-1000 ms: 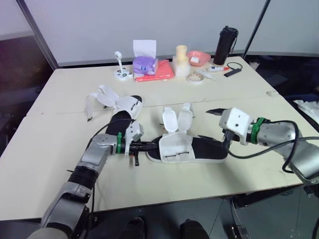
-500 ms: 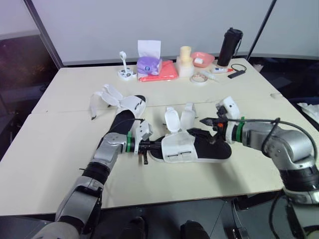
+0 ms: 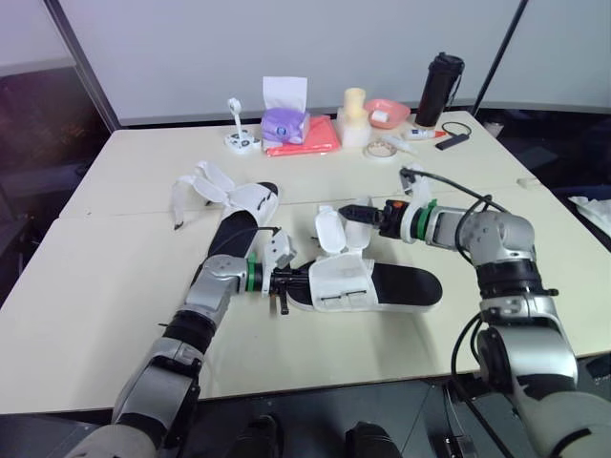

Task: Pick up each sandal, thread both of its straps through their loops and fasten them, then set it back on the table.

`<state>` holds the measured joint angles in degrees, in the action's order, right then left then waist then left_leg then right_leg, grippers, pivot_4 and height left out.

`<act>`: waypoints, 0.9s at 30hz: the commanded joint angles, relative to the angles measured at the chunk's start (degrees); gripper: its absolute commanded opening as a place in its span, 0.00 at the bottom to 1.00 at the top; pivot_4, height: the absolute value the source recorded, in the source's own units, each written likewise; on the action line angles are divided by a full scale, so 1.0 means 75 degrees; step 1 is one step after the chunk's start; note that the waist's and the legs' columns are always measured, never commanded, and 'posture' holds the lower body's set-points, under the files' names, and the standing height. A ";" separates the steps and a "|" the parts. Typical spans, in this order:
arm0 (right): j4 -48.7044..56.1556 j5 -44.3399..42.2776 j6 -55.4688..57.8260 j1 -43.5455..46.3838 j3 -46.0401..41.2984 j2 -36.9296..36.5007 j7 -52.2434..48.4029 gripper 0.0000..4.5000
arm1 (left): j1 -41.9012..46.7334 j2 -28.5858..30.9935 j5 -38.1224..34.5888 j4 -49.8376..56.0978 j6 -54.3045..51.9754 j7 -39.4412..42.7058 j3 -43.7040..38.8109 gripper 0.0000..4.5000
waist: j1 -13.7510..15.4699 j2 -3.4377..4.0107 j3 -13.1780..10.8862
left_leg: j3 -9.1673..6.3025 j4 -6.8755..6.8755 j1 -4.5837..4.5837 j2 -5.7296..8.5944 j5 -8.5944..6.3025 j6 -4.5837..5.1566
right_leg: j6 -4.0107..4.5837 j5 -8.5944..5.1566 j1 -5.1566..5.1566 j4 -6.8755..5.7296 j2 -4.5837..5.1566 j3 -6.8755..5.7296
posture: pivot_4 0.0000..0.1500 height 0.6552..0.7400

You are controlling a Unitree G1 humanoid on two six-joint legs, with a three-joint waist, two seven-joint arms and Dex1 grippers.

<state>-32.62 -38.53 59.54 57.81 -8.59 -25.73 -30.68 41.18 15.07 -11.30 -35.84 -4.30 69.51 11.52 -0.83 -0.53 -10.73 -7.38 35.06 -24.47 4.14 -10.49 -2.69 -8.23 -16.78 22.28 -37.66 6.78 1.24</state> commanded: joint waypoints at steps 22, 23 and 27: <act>-0.0220 -0.0058 0.0100 0.0987 -0.1112 0.0470 0.0033 0.12 | -0.0071 -0.0010 0.0062 0.0138 -0.0002 -0.0181 -0.0107 0.00 | -0.0025 0.0001 -0.0001 | 0.0001 0.0001 0.0000 0.0000 0.0000 0.0000 | -0.0001 -0.0001 0.0010 -0.0019 0.0000 0.0002 | 1.00 1.00; -0.0135 -0.0014 0.0085 0.0941 -0.1061 0.0443 0.0006 0.02 | -0.0085 0.0000 0.0064 0.0157 -0.0008 -0.0179 -0.0108 0.00 | -0.0027 0.0001 -0.0001 | 0.0001 0.0001 0.0000 0.0000 0.0000 0.0000 | -0.0001 -0.0001 0.0011 -0.0020 0.0000 0.0003 | 1.00 1.00; 0.0285 0.0052 0.0109 0.0781 -0.1069 0.0188 0.0005 0.02 | -0.0132 -0.0004 0.0070 0.0235 -0.0052 -0.0195 -0.0105 0.00 | -0.0028 0.0002 -0.0001 | 0.0001 0.0001 0.0000 0.0000 0.0000 0.0000 | -0.0001 -0.0001 0.0014 -0.0021 0.0000 0.0003 | 1.00 1.00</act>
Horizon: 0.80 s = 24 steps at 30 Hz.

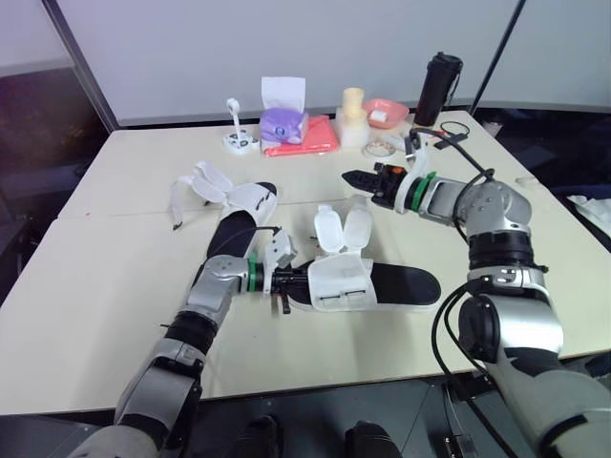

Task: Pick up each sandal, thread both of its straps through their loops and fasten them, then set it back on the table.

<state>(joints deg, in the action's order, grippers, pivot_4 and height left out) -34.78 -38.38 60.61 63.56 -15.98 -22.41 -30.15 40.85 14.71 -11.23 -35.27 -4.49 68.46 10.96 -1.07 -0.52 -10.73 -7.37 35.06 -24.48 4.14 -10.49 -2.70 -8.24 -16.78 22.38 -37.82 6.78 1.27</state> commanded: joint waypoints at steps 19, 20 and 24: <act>0.0749 0.0198 0.0446 -0.0622 -0.0215 -0.0293 0.0507 0.99 | -0.0211 0.0026 0.0067 0.0338 -0.0119 -0.0110 0.0002 0.00 | -0.0008 0.0000 0.0000 | 0.0006 -0.0002 -0.0001 -0.0001 0.0000 0.0000 | 0.0000 -0.0001 0.0003 -0.0001 0.0000 0.0004 | 1.00 1.00; 0.0675 0.0192 0.0474 -0.0590 -0.0182 -0.0212 0.0461 0.99 | -0.0223 0.0033 0.0069 0.0353 -0.0121 -0.0117 0.0000 0.00 | -0.0011 0.0000 0.0000 | 0.0006 -0.0002 0.0000 -0.0001 0.0000 0.0000 | 0.0000 -0.0001 0.0003 -0.0001 0.0000 0.0005 | 1.00 1.00; 0.0361 0.0249 0.0476 -0.0494 0.0005 0.0076 0.0233 0.99 | -0.0241 0.0050 0.0074 0.0385 -0.0133 -0.0151 -0.0008 0.00 | -0.0017 0.0001 0.0000 | 0.0006 -0.0003 0.0000 -0.0001 0.0000 0.0000 | 0.0000 0.0000 0.0004 -0.0003 0.0000 0.0005 | 1.00 1.00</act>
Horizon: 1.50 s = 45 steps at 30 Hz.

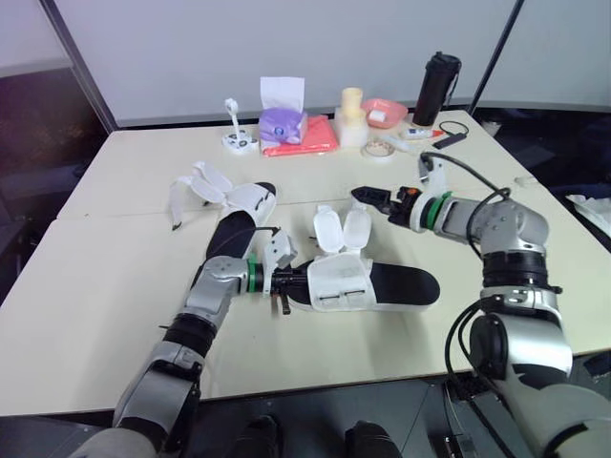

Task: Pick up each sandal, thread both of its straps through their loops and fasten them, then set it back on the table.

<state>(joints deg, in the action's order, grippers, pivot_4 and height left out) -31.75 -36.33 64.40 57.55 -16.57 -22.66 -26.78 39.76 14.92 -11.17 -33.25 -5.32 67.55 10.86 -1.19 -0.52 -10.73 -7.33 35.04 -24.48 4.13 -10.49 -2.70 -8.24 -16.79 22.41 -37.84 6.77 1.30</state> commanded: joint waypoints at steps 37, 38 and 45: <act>-0.2708 0.0637 -0.1790 0.2266 -0.0107 0.0151 -0.1431 0.82 | -0.0049 -0.0055 0.0088 0.0114 0.0073 -0.0275 -0.0031 0.00 | 0.0004 0.0002 -0.0001 | 0.0001 0.0000 0.0000 0.0001 0.0001 -0.0002 | 0.0000 0.0000 0.0007 -0.0010 -0.0001 0.0002 | 1.00 1.00; -0.2622 0.0630 -0.1775 0.2237 -0.0088 0.0142 -0.1481 0.71 | -0.0047 -0.0054 0.0094 0.0112 0.0077 -0.0265 -0.0025 0.00 | 0.0005 0.0002 -0.0001 | 0.0001 0.0000 0.0000 0.0001 0.0001 -0.0002 | 0.0000 0.0000 0.0007 -0.0010 -0.0001 0.0002 | 1.00 1.00; -0.1060 0.0360 -0.0981 0.1624 0.0070 0.0196 -0.1607 0.00 | -0.0036 -0.0064 0.0126 0.0091 0.0113 -0.0219 -0.0018 0.00 | 0.0016 0.0003 -0.0001 | 0.0000 0.0000 -0.0001 0.0001 0.0001 -0.0002 | 0.0000 0.0000 0.0008 -0.0010 -0.0001 0.0002 | 1.00 1.00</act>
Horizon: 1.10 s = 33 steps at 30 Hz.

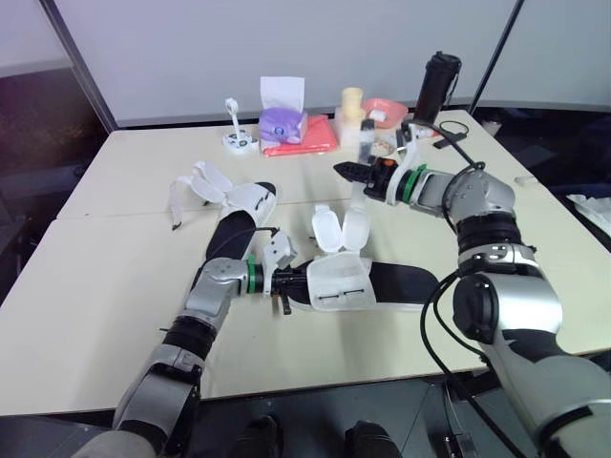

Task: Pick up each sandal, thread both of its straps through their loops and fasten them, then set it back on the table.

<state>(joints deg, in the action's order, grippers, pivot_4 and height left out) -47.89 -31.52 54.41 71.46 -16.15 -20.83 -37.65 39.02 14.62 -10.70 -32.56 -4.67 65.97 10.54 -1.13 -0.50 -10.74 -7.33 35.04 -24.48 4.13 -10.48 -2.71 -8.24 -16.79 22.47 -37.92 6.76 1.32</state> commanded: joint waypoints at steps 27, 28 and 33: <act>0.9897 0.0046 -0.0939 -0.5934 0.3754 -0.2351 -0.2037 0.42 | 0.0186 0.0004 0.0140 -0.0168 -0.0030 0.0221 0.0079 0.00 | 0.0039 -0.0008 -0.0002 | -0.0019 0.0006 -0.0008 -0.0001 -0.0001 -0.0001 | -0.0006 -0.0005 -0.0010 0.0017 0.0001 -0.0013 | 1.00 1.00; 0.9913 0.0114 -0.1002 -0.5975 0.3793 -0.2419 -0.2077 0.54 | 0.0185 0.0000 0.0141 -0.0169 -0.0030 0.0222 0.0082 0.00 | 0.0040 -0.0009 -0.0002 | -0.0020 0.0006 -0.0008 -0.0001 -0.0001 -0.0001 | -0.0005 -0.0005 -0.0011 0.0017 0.0001 -0.0014 | 1.00 1.00; 1.0191 0.0439 -0.1364 -0.6248 0.3789 -0.2945 -0.2251 1.00 | 0.0196 -0.0026 0.0146 -0.0172 -0.0037 0.0215 0.0101 0.00 | 0.0056 -0.0009 -0.0002 | -0.0021 0.0005 -0.0008 -0.0001 -0.0002 -0.0001 | -0.0005 -0.0005 -0.0018 0.0029 0.0001 -0.0018 | 1.00 1.00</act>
<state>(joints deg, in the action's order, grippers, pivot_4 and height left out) 25.17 -28.78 45.74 24.95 13.24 -41.22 -53.53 40.22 14.33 -10.43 -33.92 -4.72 67.46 10.74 -0.71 -0.56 -10.76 -7.49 35.07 -24.54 4.13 -10.50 -2.72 -8.28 -16.82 22.33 -37.68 6.78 1.18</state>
